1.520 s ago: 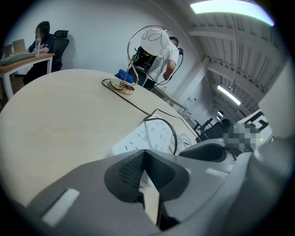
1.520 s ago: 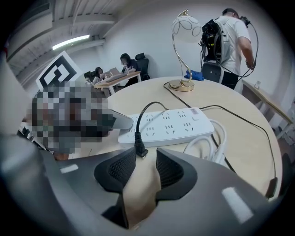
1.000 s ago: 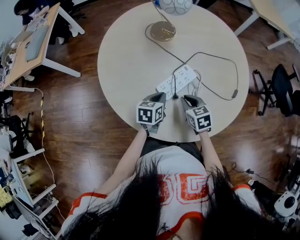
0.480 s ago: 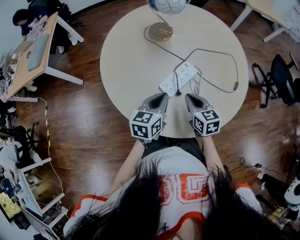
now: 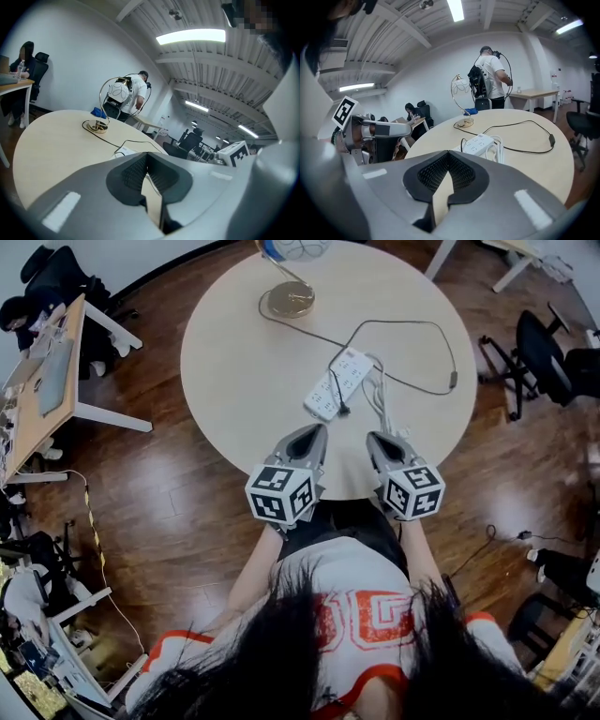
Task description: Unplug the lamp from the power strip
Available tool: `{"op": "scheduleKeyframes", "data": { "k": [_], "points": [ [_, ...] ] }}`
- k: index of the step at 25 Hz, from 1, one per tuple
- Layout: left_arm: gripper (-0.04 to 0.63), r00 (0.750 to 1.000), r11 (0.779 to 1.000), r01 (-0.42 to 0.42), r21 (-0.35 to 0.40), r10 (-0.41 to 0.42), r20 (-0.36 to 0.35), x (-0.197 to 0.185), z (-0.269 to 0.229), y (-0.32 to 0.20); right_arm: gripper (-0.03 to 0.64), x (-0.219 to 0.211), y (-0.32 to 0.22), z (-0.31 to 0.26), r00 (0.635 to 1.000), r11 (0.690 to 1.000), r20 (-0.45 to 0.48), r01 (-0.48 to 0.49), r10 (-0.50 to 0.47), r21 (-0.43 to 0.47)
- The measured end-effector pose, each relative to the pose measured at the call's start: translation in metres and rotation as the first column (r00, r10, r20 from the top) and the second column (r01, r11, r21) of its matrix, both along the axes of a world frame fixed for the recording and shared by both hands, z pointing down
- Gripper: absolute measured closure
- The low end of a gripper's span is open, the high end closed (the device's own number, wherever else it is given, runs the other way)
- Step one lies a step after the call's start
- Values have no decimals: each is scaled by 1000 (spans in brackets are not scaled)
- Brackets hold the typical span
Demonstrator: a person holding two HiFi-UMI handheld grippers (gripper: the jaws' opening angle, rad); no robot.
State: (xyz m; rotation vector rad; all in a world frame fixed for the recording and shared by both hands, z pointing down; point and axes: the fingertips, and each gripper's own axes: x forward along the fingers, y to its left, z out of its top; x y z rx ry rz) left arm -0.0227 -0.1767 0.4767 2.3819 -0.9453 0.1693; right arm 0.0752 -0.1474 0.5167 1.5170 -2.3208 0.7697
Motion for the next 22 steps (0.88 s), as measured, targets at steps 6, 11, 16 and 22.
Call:
{"op": "scheduleKeyframes", "data": {
  "k": [6,11,16,22],
  "points": [
    [595,999,999,-34,25,34,-15,12,-7,13,615,10,18,-8,999,999,-6,-36,36,18],
    [595,999,999,-34,41,35,-16,26,-10,20,615,20,29,-14,999,999,1,-37,37,34],
    [595,1000,998,-24,50,25,-8,36,-16,35,615,28,50,-22,999,998,23,-37,36,53],
    [595,999,997,-15,76,12,39,52,-21,80,617,52,91,-23,997,997,60,-56,52,62]
  ]
}}
